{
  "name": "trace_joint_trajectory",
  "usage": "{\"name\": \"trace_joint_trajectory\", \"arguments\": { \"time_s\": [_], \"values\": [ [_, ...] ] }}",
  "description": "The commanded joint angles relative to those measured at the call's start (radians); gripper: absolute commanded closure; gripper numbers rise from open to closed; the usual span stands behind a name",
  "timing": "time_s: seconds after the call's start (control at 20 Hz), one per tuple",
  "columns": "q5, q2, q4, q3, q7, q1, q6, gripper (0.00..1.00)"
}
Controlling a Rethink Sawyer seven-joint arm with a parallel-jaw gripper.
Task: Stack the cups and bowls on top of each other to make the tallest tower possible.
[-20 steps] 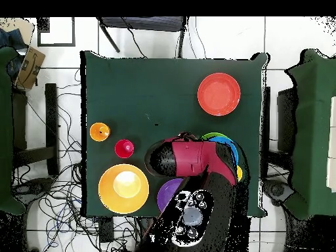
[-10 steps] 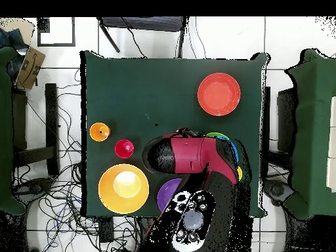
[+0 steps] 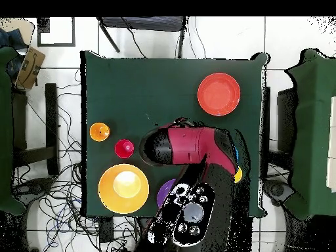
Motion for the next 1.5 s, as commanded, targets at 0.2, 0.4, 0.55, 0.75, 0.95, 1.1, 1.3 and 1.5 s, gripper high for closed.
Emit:
{"name": "trace_joint_trajectory", "arguments": {
  "time_s": [0.2,0.4,0.55,0.75,0.95,1.1,1.3,1.5],
  "values": [
    [-0.042,0.062,-0.149,0.253,-0.265,-0.073,0.184,0.00],
    [-0.057,0.099,-0.193,0.344,-0.366,-0.126,0.236,0.00],
    [-0.052,0.129,-0.222,0.416,-0.418,-0.168,0.279,0.00],
    [-0.079,0.159,-0.268,0.449,-0.450,-0.178,0.315,0.00],
    [-0.105,0.165,-0.289,0.474,-0.520,-0.188,0.345,0.00],
    [-0.083,0.188,-0.317,0.511,-0.564,-0.211,0.390,0.00],
    [-0.049,0.255,-0.413,0.565,-0.622,-0.245,0.472,0.00],
    [-0.069,0.327,-0.570,0.593,-0.690,-0.251,0.544,0.00]
  ]
}}
